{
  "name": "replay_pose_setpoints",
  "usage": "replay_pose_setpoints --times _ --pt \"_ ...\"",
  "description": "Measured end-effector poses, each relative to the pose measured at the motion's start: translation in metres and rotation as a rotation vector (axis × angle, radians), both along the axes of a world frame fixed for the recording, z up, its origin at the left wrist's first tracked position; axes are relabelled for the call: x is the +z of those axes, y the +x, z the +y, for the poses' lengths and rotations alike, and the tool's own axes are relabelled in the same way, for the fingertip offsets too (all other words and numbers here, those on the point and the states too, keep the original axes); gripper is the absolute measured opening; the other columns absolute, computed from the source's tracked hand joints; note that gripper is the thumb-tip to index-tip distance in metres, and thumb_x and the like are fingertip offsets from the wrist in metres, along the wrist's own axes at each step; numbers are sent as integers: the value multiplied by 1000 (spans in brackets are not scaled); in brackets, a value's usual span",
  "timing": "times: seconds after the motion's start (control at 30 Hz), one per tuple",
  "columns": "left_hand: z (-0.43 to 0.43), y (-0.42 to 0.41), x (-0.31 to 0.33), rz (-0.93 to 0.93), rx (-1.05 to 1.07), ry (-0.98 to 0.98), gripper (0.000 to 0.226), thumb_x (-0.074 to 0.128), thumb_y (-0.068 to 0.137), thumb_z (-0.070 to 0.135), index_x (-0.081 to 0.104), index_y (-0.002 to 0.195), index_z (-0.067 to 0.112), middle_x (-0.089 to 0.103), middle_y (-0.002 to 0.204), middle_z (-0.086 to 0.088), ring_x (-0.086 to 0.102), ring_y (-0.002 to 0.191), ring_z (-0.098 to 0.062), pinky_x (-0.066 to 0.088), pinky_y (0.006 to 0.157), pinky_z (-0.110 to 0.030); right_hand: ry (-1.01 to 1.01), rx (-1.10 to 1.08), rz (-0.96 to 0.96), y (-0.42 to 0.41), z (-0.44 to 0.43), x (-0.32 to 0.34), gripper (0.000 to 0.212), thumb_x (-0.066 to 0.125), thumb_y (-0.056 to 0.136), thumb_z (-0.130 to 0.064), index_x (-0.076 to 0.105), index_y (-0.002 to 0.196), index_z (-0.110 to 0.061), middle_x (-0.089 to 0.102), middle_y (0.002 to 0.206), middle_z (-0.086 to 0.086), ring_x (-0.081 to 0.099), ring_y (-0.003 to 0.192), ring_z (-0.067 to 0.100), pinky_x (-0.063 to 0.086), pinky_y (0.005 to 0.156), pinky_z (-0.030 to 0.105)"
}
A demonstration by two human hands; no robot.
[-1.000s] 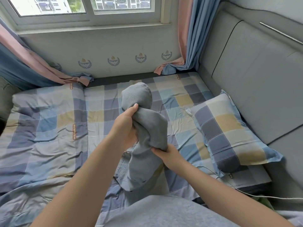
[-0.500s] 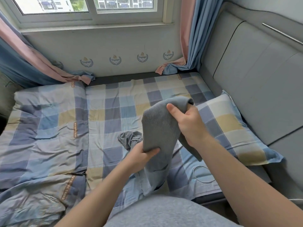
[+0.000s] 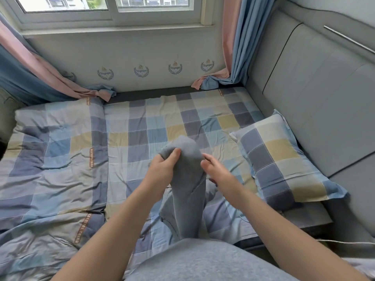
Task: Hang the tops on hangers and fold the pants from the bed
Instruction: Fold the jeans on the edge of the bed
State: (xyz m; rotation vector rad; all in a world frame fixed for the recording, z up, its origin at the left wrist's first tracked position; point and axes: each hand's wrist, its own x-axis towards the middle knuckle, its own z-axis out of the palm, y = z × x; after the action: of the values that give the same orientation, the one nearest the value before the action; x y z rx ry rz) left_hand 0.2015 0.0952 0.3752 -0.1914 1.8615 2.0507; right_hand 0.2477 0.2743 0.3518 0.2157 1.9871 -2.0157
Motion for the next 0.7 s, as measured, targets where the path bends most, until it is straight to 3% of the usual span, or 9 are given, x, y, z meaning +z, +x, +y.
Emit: replay_pose_setpoints --times 0.1,0.2,0.27,0.33,0.4,0.47,0.57,0.63,0.7 --pt "1 -5 14 -48 76 131 29 58 100 34 67 116 12 77 103 -8 75 91 -18 60 67 -30 32 27 -81 16 -11 -20 109 83 63 -63 27 152 -34 47 147 -12 48 133 6 45 108 33" --pt "3 -11 24 -37 124 202 23 57 100 36 66 112 18 78 90 -2 76 78 -15 58 55 -26 114 92 -197 28 -26 -38 76 84 74 -41 43 137 -30 61 124 -19 59 106 -13 51 82 10" --pt "4 -15 30 -32 124 255 18 56 101 33 64 108 18 78 86 1 76 81 -14 58 57 -26 249 157 -226 30 -32 -46 54 73 87 -41 55 133 -21 66 108 -21 63 94 -12 54 74 13" --pt "3 -19 35 -27 123 287 18 55 102 30 62 109 16 78 89 1 76 87 -16 59 62 -28 385 133 -219 28 -30 -51 49 61 95 -40 61 127 -2 72 110 11 67 104 23 56 89 44" --pt "-2 -22 36 -40 139 301 21 54 103 29 61 113 11 78 95 -4 75 91 -20 61 66 -32 390 93 -185 24 -28 -50 42 54 100 -36 65 115 2 67 112 26 62 108 43 54 88 47" --pt "-7 -25 35 -53 131 291 28 51 104 30 59 120 7 76 108 -11 73 100 -25 62 79 -40 351 34 -149 21 -23 -47 33 53 102 -31 68 107 -3 70 109 22 64 107 40 51 87 40" --pt "-16 -24 25 -48 86 216 25 50 105 28 61 119 11 74 109 -7 73 101 -24 60 88 -43 285 -92 -123 13 -16 -38 25 58 101 -25 71 100 -4 74 104 17 69 103 31 53 94 48" --pt "-22 -19 15 -64 20 117 18 54 103 26 63 116 18 76 107 -3 74 98 -22 60 87 -40 234 -168 -89 7 -12 -29 18 60 100 -22 72 90 -12 77 91 5 72 91 21 57 82 35" --pt "-25 -11 0 -110 -59 21 21 59 100 25 64 120 19 74 114 -5 72 103 -23 59 87 -38 195 -239 -56 0 -6 -18 22 60 100 -22 71 90 -6 72 83 3 67 84 17 52 73 29"
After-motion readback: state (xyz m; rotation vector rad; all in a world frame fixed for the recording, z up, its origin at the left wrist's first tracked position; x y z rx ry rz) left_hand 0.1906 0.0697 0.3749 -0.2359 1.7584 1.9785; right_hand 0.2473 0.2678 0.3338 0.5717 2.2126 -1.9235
